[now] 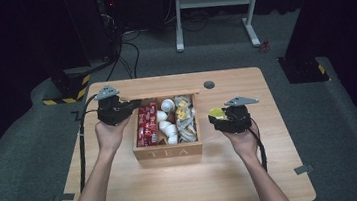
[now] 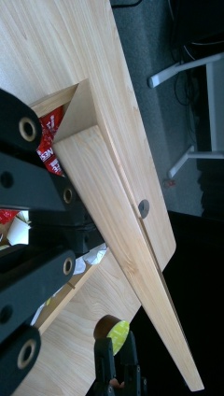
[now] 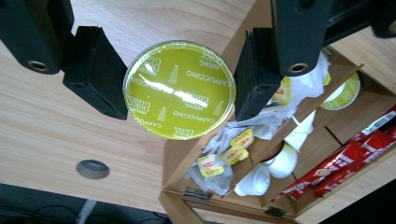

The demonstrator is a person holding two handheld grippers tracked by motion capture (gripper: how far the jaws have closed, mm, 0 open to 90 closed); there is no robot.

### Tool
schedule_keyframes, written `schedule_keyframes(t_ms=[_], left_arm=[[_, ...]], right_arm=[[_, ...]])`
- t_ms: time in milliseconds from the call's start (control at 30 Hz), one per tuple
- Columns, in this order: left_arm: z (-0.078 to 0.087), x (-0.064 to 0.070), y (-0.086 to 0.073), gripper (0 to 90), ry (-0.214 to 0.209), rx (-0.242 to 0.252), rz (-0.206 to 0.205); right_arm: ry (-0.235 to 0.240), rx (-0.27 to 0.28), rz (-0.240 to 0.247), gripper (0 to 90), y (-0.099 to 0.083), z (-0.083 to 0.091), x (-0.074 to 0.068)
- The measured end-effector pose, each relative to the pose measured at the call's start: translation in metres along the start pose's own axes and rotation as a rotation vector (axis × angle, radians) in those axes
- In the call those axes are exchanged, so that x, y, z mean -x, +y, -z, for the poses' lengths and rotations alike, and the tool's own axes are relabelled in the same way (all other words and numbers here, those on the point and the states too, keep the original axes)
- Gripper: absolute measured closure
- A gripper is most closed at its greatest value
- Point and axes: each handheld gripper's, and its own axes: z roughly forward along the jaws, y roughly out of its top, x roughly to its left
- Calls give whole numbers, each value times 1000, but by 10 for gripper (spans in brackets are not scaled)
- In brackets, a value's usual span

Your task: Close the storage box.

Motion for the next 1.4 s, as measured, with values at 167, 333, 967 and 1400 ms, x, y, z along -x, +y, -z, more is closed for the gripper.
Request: schedule_keyframes(t_ms=[167,333,967,1400], left_arm=[[0,0,0,893,3,-1,-3],[0,0,1,893,6,-2,-5],[0,1,1,893,15,-3,-7],[0,2,1,894,19,-3,-6]], right_arm=[[-14,6,-20,375,-3,4,8],[-41,-1,-27,375,-8,6,17],[-132,-61,-66,374,-37,-8,51],[-156,-88,-83,373,-48,-24,61]])
